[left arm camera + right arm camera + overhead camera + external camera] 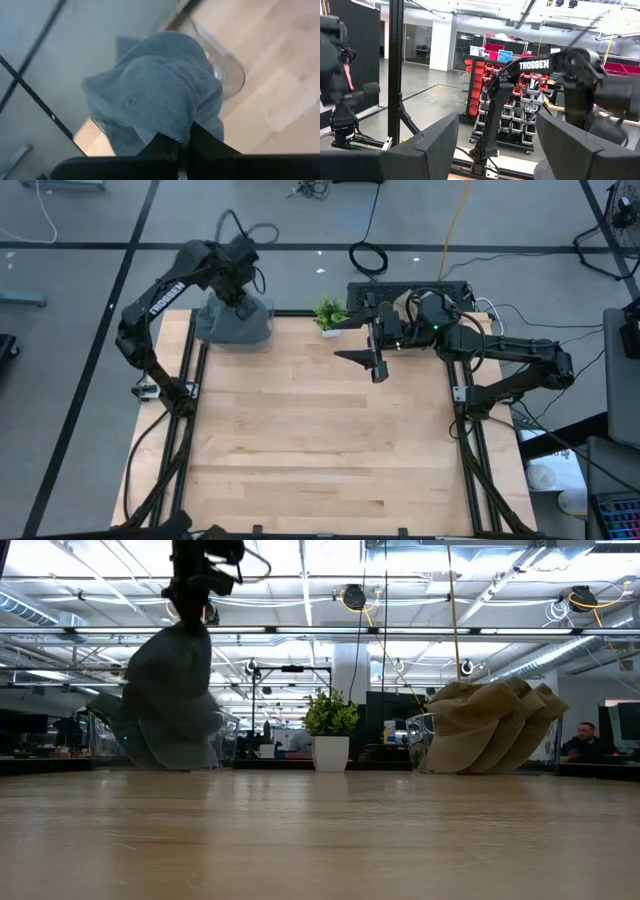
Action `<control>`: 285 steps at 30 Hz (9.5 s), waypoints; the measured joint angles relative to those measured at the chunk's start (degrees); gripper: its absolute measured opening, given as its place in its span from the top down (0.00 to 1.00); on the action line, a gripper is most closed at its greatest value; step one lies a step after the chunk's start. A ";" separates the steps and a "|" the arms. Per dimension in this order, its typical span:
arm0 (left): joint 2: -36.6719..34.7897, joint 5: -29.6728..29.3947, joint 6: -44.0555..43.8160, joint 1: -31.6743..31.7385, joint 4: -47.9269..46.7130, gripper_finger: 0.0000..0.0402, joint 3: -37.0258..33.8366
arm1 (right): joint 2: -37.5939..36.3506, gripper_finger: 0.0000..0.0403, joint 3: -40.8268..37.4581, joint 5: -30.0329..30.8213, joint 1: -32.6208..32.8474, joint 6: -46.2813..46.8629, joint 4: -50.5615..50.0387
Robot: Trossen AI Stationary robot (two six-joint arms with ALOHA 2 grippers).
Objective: Pick & Place hat
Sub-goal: Put the blue cap into the left transparent bin, then return to Home Position
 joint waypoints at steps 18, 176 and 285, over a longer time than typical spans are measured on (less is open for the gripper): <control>2.92 -0.23 -2.96 1.69 14.09 1.00 -10.48 | 0.00 0.37 0.00 0.00 0.00 1.45 -0.91; -92.95 63.48 -15.91 5.95 65.12 0.05 -70.89 | -36.95 0.37 -60.45 12.12 14.95 18.19 23.31; -92.43 8.33 -30.39 -54.58 93.07 0.05 -108.77 | -46.05 0.37 -75.54 54.01 15.80 26.77 17.45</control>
